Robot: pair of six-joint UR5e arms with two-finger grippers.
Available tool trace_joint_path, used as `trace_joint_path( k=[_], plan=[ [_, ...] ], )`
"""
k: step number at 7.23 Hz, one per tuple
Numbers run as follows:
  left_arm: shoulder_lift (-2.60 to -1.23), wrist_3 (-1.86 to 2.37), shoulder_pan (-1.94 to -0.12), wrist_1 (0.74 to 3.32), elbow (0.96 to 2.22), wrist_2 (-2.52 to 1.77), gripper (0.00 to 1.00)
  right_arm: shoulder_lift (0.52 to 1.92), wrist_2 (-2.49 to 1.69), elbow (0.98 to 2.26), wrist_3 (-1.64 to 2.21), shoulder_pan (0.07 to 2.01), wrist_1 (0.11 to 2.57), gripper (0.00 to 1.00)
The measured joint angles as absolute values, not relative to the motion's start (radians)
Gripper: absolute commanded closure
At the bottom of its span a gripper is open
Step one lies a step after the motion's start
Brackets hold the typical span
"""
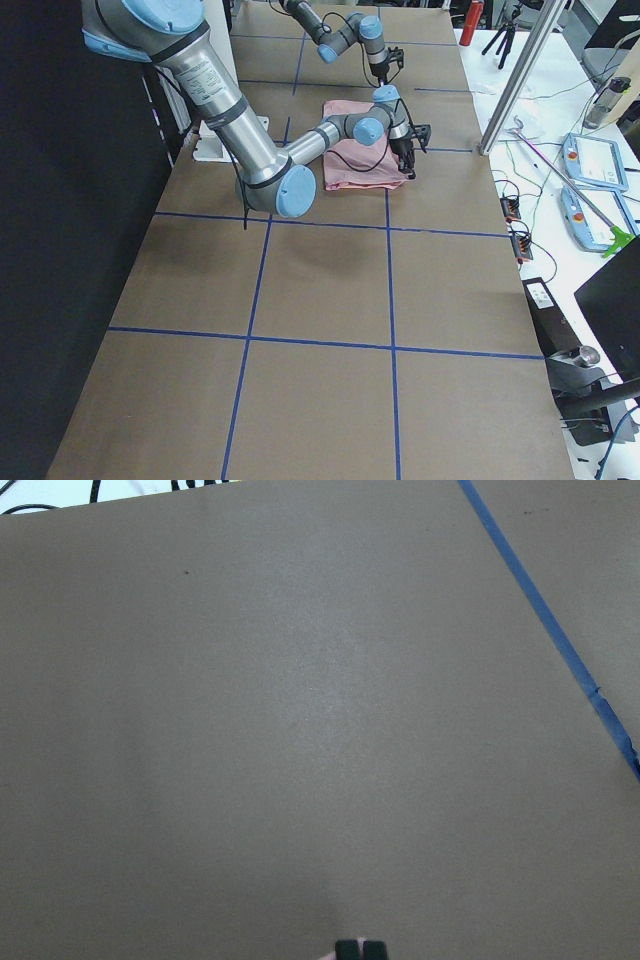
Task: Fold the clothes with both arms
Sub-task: 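Move the left gripper to the folded shirt's nearest side edge while right holds still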
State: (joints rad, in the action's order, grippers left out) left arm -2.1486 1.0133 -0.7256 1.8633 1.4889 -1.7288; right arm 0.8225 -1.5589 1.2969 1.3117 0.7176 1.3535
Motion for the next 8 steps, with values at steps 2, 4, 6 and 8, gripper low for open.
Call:
trace_joint_path(
  k=[2,4,6,8],
  plan=[
    [-2.145,0.974,-0.729,1.873,1.528,-1.735,0.0,0.822,-1.572,1.316,1.242,0.72,1.349,0.0],
    [-2.063,0.91,-0.728,1.879,1.657,-1.749,0.0,0.902,-1.693,1.448,1.136,0.754,1.34,0.0],
    [-1.914,0.966,-0.683,1.928,1.8,-1.772,0.07,1.025,-1.757,1.631,1.088,0.774,1.348,0.0],
    [-1.804,1.158,-0.545,2.056,1.849,-1.703,0.48,1.06,-1.764,1.681,1.082,0.775,1.351,0.0]
  ],
)
